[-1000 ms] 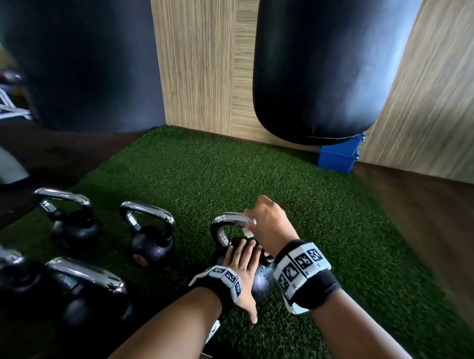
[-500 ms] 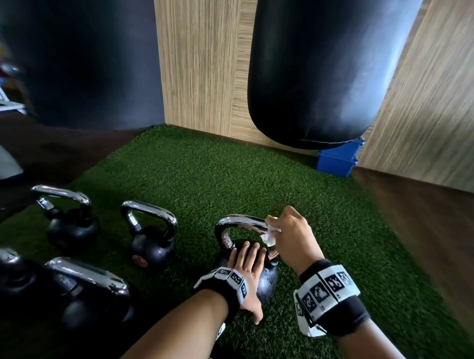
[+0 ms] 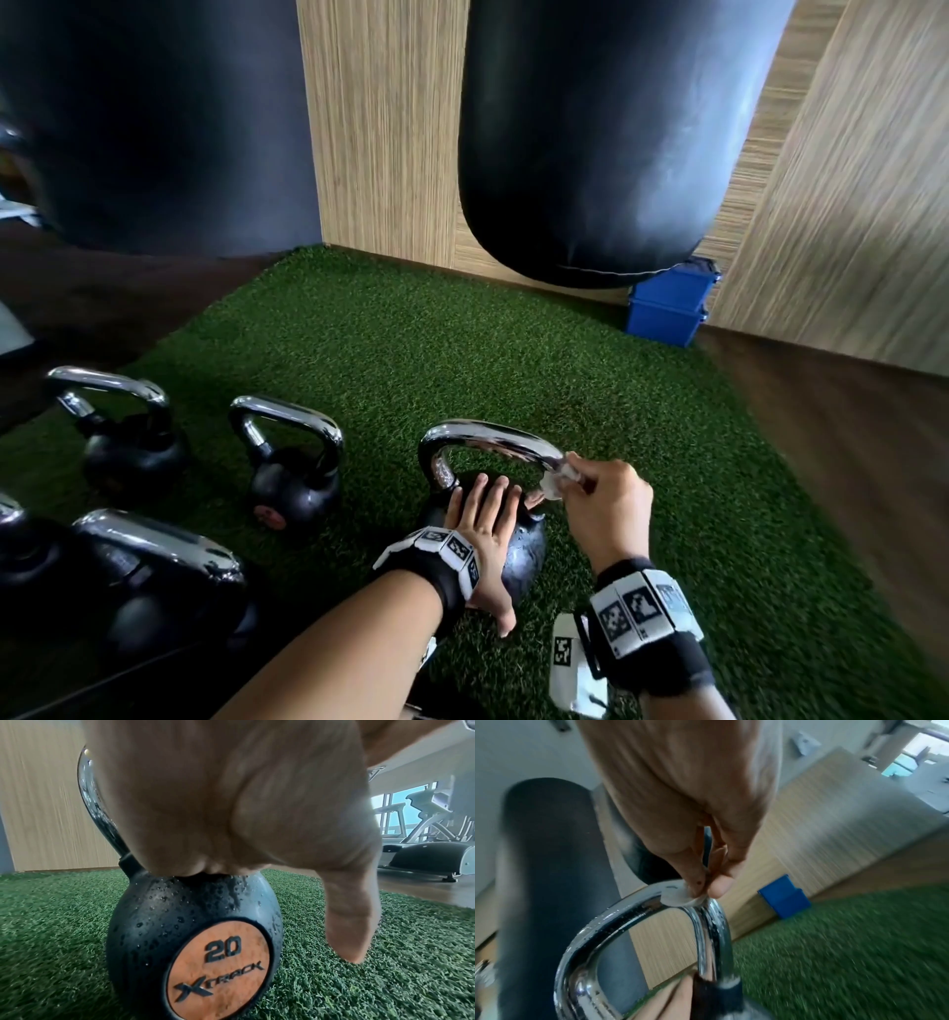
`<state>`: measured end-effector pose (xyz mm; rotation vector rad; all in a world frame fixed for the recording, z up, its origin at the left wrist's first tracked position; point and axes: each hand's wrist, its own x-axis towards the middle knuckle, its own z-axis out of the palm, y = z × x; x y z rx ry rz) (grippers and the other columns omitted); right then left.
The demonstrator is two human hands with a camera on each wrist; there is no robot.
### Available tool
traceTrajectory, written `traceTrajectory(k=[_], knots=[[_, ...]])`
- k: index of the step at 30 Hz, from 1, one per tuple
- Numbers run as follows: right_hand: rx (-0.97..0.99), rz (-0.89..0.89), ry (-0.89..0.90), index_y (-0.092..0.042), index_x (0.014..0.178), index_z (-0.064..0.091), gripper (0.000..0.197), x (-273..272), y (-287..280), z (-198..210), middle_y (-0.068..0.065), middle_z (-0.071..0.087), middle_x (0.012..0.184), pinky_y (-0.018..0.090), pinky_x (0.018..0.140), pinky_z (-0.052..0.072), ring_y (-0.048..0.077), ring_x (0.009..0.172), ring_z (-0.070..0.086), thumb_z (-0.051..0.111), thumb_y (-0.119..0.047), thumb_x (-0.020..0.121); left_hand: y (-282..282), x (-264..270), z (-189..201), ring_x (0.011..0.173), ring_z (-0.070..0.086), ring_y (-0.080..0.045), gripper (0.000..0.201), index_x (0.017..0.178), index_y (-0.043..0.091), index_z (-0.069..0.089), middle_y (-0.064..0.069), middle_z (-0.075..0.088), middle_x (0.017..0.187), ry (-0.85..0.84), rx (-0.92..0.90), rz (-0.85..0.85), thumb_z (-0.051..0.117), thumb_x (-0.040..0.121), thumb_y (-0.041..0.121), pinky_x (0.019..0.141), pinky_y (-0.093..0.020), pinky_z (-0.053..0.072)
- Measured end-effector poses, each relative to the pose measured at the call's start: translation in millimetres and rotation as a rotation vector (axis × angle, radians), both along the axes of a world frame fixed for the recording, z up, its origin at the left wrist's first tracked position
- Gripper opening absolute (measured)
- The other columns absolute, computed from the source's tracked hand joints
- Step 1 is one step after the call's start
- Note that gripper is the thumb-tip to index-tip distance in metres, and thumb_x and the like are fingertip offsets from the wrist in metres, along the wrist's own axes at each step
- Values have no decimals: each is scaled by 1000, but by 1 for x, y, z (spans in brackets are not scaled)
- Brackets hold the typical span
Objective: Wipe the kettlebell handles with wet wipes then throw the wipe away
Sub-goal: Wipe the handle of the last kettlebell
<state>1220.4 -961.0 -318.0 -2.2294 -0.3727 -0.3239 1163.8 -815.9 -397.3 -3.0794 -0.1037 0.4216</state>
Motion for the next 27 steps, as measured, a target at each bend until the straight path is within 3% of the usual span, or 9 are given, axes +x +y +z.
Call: traceTrajectory(k=[3, 5, 6, 9, 10, 13, 17, 22, 27], knots=[[46, -2, -7, -11, 112, 76, 28, 0, -3, -8, 4, 76, 100, 1, 64, 42, 10, 79, 66, 78, -10, 84, 0, -1, 0, 150, -32, -37, 154, 155, 11, -28, -13, -37, 161, -29, -40, -11, 83, 63, 66, 122, -60, -15], [94, 0, -8, -16, 110, 77, 26, 0, -3, -12, 4, 76, 97, 19, 72, 56, 11, 78, 68, 77, -11, 84, 0, -3, -1, 152, -27, -37, 149, 158, 11, -23, -15, -31, 164, -71, -102, -20, 86, 67, 57, 120, -60, -16], [136, -11, 4, -18, 108, 78, 26, 1, -3, -16, 2, 77, 96, 22, 73, 58, 7, 75, 67, 78, -10, 83, 0, -4, -1, 153, -25, -37, 147, 158, 11, -21, -15, -28, 165, -85, -109, -20, 87, 68, 54, 119, -60, -16], [236, -56, 89, -17, 108, 77, 30, 5, -8, -31, -4, 78, 96, 1, 60, 47, -10, 67, 60, 83, -13, 79, 0, -3, -4, 154, -23, -35, 146, 159, 12, -18, -15, -25, 166, -97, -126, -15, 87, 67, 53, 118, -58, -18], [243, -59, 128, -18, 109, 77, 32, 7, -9, -36, -4, 78, 97, 2, 62, 47, -8, 69, 62, 83, -15, 78, 1, -1, -4, 154, -24, -35, 147, 159, 13, -19, -15, -25, 167, -100, -132, -13, 87, 67, 54, 118, -58, -18], [259, -32, 251, -27, 105, 78, 30, 11, -12, -44, -9, 79, 93, 22, 76, 57, 5, 82, 71, 85, -21, 77, 4, 3, -1, 150, -32, -36, 153, 156, 12, -26, -11, -33, 164, -18, -75, -23, 82, 64, 68, 119, -58, -19], [333, -26, 271, -39, 93, 77, 29, 15, -13, -53, -18, 76, 79, 24, 73, 58, 1, 77, 72, 87, -20, 72, 6, 6, 2, 148, -35, -37, 151, 155, 10, -28, -9, -35, 163, 21, -47, -19, 76, 65, 74, 120, -57, -19], [444, -7, 404, -22, 101, 79, 32, 16, -6, -79, -8, 79, 87, 39, 84, 61, 10, 83, 75, 88, -13, 71, 7, 7, -2, 147, -38, -34, 153, 153, 12, -30, -7, -37, 163, 13, -69, -3, 80, 63, 67, 115, -50, -24], [478, 34, 392, -21, 100, 80, 30, 13, 0, -93, -9, 79, 87, 36, 84, 60, 10, 84, 74, 86, -13, 72, 8, 3, 6, 151, -31, -33, 139, 156, 11, -24, -6, -29, 166, 8, -89, -24, 76, 72, 58, 120, -51, -17]])
